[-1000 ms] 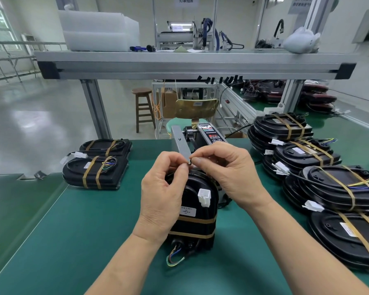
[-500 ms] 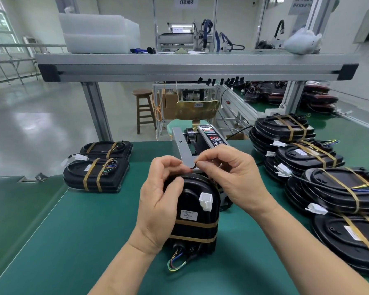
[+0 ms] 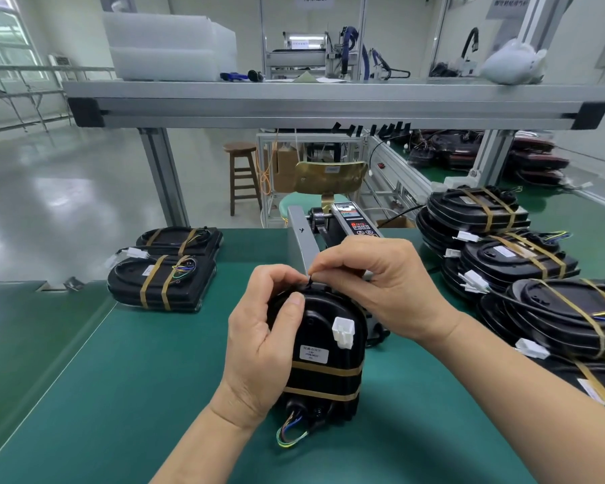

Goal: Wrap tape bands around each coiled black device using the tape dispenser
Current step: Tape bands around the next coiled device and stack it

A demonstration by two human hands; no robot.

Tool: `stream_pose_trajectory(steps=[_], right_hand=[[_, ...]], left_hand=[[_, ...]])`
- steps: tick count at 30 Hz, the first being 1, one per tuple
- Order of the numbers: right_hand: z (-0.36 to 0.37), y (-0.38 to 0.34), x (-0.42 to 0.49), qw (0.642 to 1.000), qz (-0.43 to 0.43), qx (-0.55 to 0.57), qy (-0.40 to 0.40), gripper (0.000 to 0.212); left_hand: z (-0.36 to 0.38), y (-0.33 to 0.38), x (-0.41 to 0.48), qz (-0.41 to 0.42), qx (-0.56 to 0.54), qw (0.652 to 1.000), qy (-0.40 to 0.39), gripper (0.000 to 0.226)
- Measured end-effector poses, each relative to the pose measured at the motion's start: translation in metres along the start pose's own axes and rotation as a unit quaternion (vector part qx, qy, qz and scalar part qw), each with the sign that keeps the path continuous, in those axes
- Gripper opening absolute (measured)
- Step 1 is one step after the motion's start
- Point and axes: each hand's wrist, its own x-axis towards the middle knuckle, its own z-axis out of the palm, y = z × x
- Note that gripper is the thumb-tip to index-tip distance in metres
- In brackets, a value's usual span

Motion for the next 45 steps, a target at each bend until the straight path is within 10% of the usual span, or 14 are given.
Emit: stream_pose_trajectory(steps=[45], right_hand=[[-0.004,0.01,0.008,0.999,-0.02,0.008,-0.028,0.008]], left_hand=[[0.001,-0.002,0.004,0.021,0.032,0.999,0.006,0.018]])
